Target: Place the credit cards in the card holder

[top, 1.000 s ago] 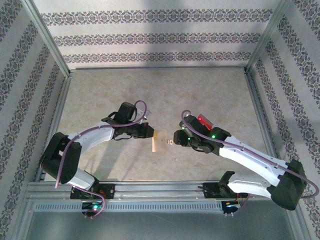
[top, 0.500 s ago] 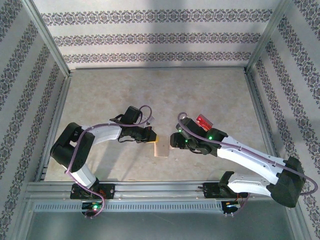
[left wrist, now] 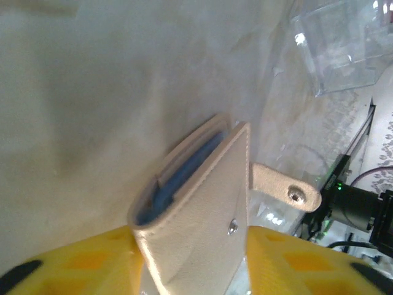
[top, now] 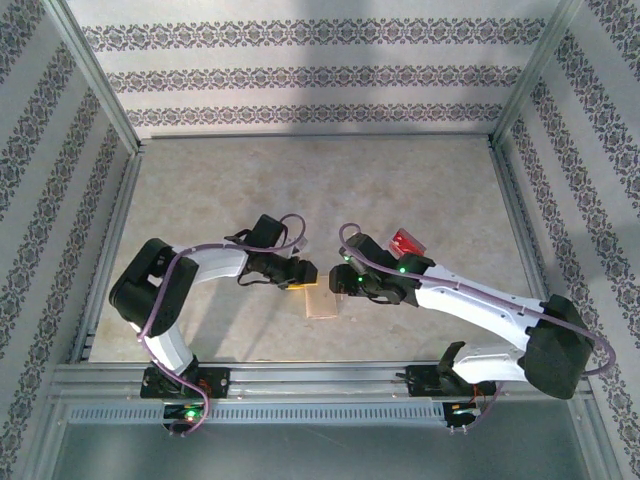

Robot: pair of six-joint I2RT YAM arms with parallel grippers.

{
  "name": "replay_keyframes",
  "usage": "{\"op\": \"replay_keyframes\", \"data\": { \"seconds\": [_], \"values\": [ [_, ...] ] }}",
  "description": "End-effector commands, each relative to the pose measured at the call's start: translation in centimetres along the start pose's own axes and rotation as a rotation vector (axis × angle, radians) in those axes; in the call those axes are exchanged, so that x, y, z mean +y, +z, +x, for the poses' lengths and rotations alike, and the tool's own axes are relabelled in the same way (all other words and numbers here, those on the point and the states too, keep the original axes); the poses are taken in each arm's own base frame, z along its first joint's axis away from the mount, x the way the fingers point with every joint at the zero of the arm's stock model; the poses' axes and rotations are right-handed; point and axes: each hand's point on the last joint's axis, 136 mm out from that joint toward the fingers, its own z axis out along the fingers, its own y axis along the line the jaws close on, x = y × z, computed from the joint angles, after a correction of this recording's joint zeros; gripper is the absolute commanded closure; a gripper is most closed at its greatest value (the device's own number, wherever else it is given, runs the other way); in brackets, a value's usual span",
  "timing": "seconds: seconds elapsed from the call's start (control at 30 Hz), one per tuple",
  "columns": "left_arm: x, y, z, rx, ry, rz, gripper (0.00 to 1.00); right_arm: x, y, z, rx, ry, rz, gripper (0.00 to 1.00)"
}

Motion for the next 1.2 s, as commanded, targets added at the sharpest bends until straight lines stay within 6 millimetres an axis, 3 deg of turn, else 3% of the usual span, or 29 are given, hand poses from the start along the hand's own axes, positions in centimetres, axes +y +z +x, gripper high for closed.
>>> {"op": "replay_keyframes", "data": {
  "seconds": [0.0,0.17,0.43,0.6,0.87,0.93,1.17],
  "values": [
    [-0.3,-2.2,-0.9,-0.068,0.078,-0.05,0.39,0.0,-0.6,-0.4,-0.024,0.02,-0.031,0.5],
    [-0.2,-5.6,-1.0,-0.15,0.198,-0.126,0.24,0.1,0.2,-0.2,0.006,0.025,-0.037,0.54],
    [0.4,-10.0,-2.6,-0.213,0.407,-0.23,0.09,3.0,3.2,-0.6,0.082,-0.012,-0.062,0.64],
    [1.0,-10.7,-3.0,-0.209,0.507,-0.305,0.06,3.8,5.3,-0.3,0.133,-0.016,-0.054,0.83],
    [0.6,-10.7,-2.0,-0.163,0.564,-0.282,0.0,1.8,6.4,1.0,0.171,0.018,-0.018,0.92],
    [0.1,-10.8,-1.6,-0.132,0.605,-0.291,0.0,-0.3,6.3,2.7,0.198,0.059,0.004,0.93],
    [-0.5,-9.1,-0.4,-0.054,0.734,-0.358,0.0,-3.5,6.3,3.5,0.167,0.128,0.033,0.94]
  ]
}}
